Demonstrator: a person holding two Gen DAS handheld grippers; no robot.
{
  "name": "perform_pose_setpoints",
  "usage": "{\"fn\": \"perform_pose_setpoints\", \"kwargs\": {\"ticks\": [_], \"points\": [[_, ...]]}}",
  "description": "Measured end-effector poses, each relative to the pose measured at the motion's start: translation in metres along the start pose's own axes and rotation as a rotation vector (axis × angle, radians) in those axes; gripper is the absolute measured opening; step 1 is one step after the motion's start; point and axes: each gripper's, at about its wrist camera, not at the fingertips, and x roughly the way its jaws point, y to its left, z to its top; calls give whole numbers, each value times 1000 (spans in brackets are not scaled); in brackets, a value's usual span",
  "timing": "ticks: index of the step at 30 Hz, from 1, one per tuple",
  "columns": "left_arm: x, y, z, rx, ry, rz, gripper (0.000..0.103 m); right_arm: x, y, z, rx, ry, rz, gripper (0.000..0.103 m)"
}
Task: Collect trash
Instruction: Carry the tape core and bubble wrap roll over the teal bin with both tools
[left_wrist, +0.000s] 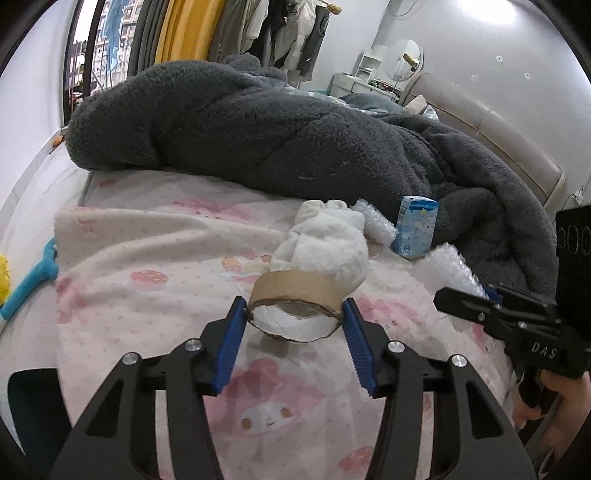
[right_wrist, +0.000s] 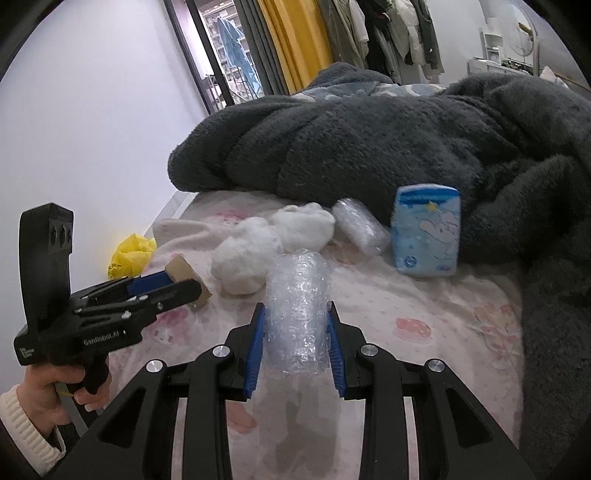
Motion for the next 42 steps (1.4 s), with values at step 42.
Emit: {"fn": "perform_pose_setpoints", "kwargs": {"ticks": [42], "points": [[-117,180,-35,-48,47,346,56,96,233,47,-212,49,244,32]]}}
